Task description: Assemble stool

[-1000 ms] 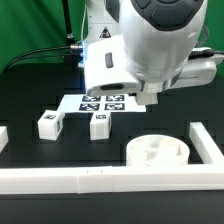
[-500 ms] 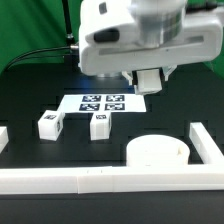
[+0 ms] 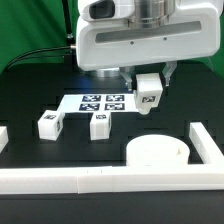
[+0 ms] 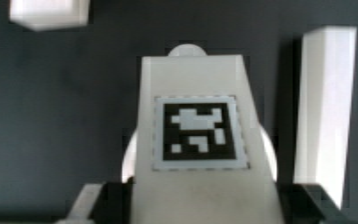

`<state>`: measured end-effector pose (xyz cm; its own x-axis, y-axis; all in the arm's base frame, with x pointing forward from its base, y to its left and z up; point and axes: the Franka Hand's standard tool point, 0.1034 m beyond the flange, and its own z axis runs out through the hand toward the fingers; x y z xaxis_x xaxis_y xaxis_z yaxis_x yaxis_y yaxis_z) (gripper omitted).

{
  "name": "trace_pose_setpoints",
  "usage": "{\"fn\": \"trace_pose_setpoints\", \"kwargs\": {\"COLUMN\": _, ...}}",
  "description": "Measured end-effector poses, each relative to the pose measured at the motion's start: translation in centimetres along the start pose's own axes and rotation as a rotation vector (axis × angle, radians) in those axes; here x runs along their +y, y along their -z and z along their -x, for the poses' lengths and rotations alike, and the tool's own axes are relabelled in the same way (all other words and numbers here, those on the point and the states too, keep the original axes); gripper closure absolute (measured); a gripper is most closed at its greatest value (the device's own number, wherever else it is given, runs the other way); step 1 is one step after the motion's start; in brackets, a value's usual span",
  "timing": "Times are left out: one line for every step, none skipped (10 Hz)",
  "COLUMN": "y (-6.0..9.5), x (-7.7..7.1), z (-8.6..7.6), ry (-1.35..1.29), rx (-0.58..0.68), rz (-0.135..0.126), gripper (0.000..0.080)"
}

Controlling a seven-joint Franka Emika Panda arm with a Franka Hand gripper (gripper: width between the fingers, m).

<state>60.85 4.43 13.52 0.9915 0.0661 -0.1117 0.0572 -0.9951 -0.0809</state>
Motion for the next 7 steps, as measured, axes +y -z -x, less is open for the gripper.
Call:
{"fn": "trace_pose_setpoints", "kwargs": {"y": 1.0, "x": -0.2, "z": -0.9, "ry": 0.004, "rx": 0.085, "rz": 0.005, "gripper": 0.0462}}
{"fn": "trace_pose_setpoints", "kwargs": {"y": 0.6, "x": 0.0, "z": -1.0, "ry": 0.001, "rx": 0.185, "rz": 0.015, "gripper": 0.0462}}
{"fn": "trace_pose_setpoints", "kwargs": {"y": 0.4, "x": 0.2, "z": -1.0, "ry": -0.001, "rx": 0.242, "rz": 0.021, "gripper": 0.0462}}
{"fn": "trace_pose_setpoints", "kwargs": {"y": 0.5, "x": 0.3, "z": -1.5, "ry": -0.001, "rx": 0.335, "rz": 0.029, "gripper": 0.0462}}
{"fn": "trace_pose_setpoints", "kwargs": {"y": 0.3, "x": 0.4, "z": -1.5, "ry": 0.000, "rx": 0.392, "rz": 0.035, "gripper": 0.0462}}
{"fn": "trace_pose_setpoints", "kwargs": {"y": -0.5, "x": -0.2, "z": -1.9, "ry": 0.015, "rx": 0.368, "rz": 0.035, "gripper": 0.0462}}
{"fn": "trace_pose_setpoints", "kwargs": {"y": -0.2, "x": -0.5, "z": -3.1, "ry": 0.025, "rx": 0.371, "rz": 0.033, "gripper": 0.0462}}
